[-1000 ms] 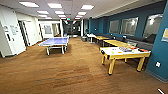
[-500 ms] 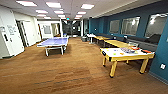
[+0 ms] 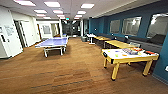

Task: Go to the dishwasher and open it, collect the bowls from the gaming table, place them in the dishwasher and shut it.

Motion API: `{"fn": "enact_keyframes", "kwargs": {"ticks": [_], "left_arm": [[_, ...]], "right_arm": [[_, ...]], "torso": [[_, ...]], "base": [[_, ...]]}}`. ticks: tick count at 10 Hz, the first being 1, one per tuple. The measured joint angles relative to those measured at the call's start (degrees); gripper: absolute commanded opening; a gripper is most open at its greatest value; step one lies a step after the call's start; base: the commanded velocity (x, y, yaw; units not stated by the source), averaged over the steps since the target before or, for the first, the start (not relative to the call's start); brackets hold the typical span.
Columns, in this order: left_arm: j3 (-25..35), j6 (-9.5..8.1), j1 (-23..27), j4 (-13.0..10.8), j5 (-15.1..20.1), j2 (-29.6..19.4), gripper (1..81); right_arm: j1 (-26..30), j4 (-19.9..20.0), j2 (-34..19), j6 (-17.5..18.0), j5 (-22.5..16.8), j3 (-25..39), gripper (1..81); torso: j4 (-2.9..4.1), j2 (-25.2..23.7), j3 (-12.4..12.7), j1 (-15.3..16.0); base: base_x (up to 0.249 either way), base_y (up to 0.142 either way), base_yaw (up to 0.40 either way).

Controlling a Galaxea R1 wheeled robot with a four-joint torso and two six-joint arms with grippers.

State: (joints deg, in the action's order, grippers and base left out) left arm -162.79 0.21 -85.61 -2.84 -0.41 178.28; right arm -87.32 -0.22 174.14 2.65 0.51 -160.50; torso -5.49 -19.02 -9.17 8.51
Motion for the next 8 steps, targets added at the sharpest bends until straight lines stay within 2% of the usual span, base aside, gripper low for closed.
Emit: {"fn": "enact_keyframes", "kwargs": {"ticks": [8], "left_arm": [[0.00, 0.00, -0.02, 0.00, 0.00, 0.12, 81.1]], "right_arm": [[-0.05, 0.00, 0.11, 0.00, 0.09, 0.02, 81.1]], "torso": [[0.00, 0.00, 0.00, 0.00]], "base": [[0.256, 0.000, 0.000]]}}
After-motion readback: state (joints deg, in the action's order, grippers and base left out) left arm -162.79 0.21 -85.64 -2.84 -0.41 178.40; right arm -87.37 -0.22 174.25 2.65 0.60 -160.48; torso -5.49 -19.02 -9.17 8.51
